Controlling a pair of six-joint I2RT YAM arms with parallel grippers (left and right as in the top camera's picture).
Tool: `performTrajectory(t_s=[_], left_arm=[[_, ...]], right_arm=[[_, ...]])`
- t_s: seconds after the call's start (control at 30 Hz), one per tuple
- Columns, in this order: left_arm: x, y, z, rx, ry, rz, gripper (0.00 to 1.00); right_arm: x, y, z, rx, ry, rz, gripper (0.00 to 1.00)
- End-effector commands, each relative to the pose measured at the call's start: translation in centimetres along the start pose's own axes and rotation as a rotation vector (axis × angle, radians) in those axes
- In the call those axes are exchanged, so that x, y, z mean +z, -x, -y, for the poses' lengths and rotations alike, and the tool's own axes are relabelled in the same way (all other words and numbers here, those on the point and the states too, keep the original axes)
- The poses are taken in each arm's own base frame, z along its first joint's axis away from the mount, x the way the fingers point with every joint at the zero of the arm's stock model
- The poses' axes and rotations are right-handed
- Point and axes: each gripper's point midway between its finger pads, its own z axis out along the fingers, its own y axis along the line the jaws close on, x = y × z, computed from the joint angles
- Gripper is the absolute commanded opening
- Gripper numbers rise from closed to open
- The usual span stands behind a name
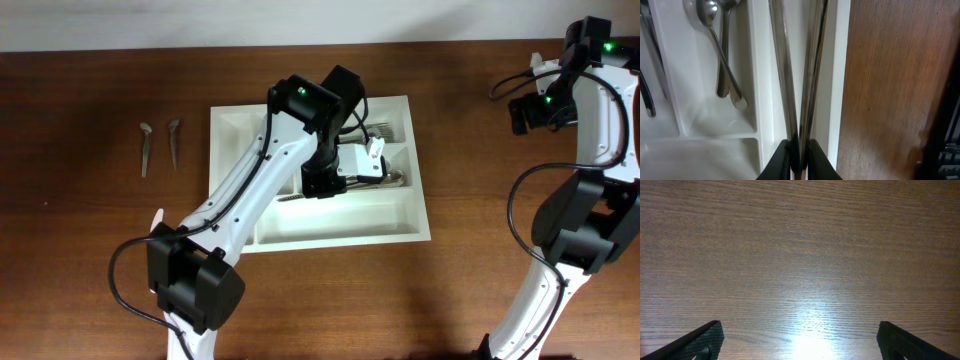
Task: Pack container
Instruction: 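Carry the chopsticks with the left gripper over the tray, then lower the chopsticks into the lower long compartment and open the left gripper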
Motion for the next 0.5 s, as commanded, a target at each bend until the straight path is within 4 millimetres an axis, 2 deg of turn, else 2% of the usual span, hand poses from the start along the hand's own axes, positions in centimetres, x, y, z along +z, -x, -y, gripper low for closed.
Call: performTrajectory(t_s=[0.0, 0.13, 0.23, 0.47], left_arm=[[-0.2, 0.5, -0.2, 0.030, 0.006, 0.022, 0.04], [0.9, -0.4, -1.1, 0.025, 0.024, -0.042, 0.08], [2.5, -1.2, -1.8, 0.019, 0.017, -0.106, 0.08], [6.7, -1.9, -2.0, -0.002, -0.073, -0.169, 0.08]], right_arm=[[-1.6, 0.4, 0.4, 0.006, -0.009, 0.040, 0.99], [-1.6, 0.4, 0.4, 0.006, -0.009, 0.040, 0.99], [-1.6, 0.4, 0.4, 0.006, -0.009, 0.040, 0.99], [-1.6, 0.4, 0.4, 0.006, -0.009, 0.040, 0.99]])
